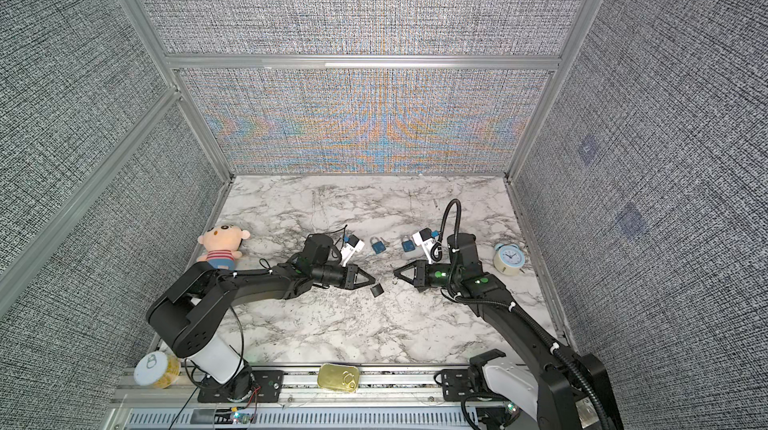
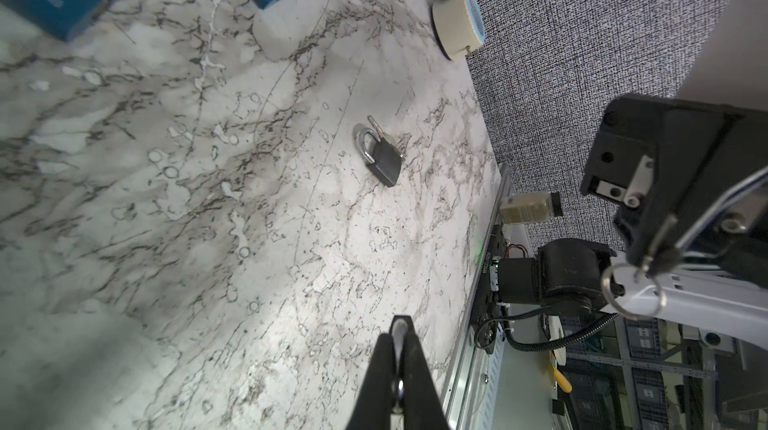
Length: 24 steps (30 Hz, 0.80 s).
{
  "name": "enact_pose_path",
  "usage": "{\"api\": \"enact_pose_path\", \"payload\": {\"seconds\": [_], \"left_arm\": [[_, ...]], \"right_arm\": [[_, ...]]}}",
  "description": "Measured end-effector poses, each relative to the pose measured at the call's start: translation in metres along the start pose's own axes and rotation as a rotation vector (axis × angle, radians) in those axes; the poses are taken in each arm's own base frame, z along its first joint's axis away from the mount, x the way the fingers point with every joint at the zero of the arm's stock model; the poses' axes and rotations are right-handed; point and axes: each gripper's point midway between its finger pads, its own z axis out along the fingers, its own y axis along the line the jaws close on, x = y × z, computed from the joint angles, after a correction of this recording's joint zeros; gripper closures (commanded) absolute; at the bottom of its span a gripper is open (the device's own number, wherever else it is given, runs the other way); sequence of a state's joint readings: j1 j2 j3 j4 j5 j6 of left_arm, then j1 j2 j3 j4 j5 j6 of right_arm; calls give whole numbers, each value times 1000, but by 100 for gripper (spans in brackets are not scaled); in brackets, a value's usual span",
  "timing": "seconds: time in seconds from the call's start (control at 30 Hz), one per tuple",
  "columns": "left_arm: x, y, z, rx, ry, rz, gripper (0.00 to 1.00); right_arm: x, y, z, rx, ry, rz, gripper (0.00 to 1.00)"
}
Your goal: Lock with the key
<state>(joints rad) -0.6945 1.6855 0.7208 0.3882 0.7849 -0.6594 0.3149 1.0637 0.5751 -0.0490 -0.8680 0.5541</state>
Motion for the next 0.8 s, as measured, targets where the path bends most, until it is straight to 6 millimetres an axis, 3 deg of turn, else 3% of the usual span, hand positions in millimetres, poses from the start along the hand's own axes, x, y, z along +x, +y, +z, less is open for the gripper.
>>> {"api": "enact_pose_path", "payload": {"seconds": [0.43, 0.8], "left_arm": [[2, 18, 23, -24, 48, -57, 99], [3, 33, 33, -74, 73, -94, 92]], "right_arm": [[2, -3, -1, 7, 1, 9, 100], [1, -4, -1, 8, 0, 9, 100]]}}
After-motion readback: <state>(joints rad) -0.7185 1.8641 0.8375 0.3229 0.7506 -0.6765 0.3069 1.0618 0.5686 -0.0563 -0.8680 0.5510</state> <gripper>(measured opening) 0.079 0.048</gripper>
